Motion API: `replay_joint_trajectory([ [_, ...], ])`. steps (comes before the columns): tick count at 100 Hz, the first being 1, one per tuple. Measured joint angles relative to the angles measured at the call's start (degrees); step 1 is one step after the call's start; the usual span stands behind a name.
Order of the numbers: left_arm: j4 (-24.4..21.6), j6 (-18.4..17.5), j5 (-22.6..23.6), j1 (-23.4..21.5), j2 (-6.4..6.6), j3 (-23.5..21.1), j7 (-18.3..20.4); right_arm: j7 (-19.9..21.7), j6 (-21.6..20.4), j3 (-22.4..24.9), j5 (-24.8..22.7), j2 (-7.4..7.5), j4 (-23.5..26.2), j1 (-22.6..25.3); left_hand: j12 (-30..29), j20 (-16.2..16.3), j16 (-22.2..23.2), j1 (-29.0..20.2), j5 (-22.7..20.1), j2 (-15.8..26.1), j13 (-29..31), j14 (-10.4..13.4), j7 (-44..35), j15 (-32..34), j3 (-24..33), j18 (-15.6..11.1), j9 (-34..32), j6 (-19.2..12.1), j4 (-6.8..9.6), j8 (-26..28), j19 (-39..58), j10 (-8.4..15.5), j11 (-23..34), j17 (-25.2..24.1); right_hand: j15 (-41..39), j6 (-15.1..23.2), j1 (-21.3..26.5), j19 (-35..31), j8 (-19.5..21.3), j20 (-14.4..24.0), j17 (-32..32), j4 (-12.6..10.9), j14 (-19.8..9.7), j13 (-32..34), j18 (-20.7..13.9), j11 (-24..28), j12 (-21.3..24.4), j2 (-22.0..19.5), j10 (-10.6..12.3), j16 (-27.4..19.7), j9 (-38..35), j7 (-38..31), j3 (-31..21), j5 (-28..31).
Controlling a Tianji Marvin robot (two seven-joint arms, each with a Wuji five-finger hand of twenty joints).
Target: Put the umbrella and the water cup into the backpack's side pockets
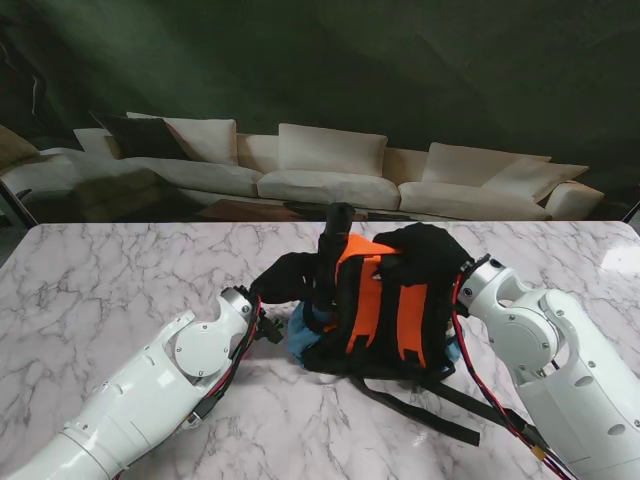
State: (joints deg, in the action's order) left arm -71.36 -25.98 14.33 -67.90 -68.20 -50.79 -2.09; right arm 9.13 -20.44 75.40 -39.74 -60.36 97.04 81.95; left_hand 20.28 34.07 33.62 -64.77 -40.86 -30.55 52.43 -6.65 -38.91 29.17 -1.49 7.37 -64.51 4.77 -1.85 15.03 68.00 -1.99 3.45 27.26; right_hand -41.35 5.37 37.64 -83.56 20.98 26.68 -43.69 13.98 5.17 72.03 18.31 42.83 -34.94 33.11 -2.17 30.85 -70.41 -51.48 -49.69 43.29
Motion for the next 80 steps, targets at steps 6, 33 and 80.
replay_joint_trajectory([
  [6, 0.3, -0.4, 0.7, 0.1, 0.34, -0.3, 0.6, 0.0, 0.0, -0.1, 0.0, -0.02, 0.0, 0.0, 0.3, 0.0, 0.0, 0.1, 0.0, 0.2, 0.1, 0.2, 0.0, 0.0, 0.0, 0.0, 0.0, -0.4, 0.00, 0.1, 0.0, 0.2, 0.0, -0.2, 0.0, 0.0, 0.0, 0.0, 0.0, 0.0, 0.0, 0.0, 0.0, 0.0, 0.0, 0.0, 0.0, 0.0, 0.0, 0.0, 0.0, 0.0, 0.0, 0.0],
  [33, -0.8, -0.9, 3.6, -0.4, 1.97, -3.3, 4.9, 0.1, -0.1, -0.3, 0.0, -0.12, 0.0, -0.2, 3.3, 0.0, 0.9, 0.3, 0.0, 0.3, -0.8, 0.4, 0.0, 0.1, 0.0, -0.1, 0.7, -1.3, 0.00, 2.7, 0.0, 1.0, -0.1, -2.6, 0.0, 0.0, 0.0, 0.0, 0.0, 0.0, 0.0, 0.0, 0.0, 0.0, 0.0, 0.0, 0.0, 0.0, 0.0, 0.0, 0.0, 0.0, 0.0, 0.0],
  [80, -1.7, -0.9, 2.6, -0.9, 3.77, -4.2, 9.0, 0.4, 0.0, -0.5, 0.0, -0.15, 0.0, -0.3, 6.8, 0.0, 1.9, 0.3, 0.0, 0.9, -2.9, -0.6, 0.3, 0.3, 0.0, 0.1, 3.1, -2.2, 0.00, 5.1, -2.2, 1.6, -0.1, -5.8, 0.0, 0.0, 0.0, 0.0, 0.0, 0.0, 0.0, 0.0, 0.0, 0.0, 0.0, 0.0, 0.0, 0.0, 0.0, 0.0, 0.0, 0.0, 0.0, 0.0],
])
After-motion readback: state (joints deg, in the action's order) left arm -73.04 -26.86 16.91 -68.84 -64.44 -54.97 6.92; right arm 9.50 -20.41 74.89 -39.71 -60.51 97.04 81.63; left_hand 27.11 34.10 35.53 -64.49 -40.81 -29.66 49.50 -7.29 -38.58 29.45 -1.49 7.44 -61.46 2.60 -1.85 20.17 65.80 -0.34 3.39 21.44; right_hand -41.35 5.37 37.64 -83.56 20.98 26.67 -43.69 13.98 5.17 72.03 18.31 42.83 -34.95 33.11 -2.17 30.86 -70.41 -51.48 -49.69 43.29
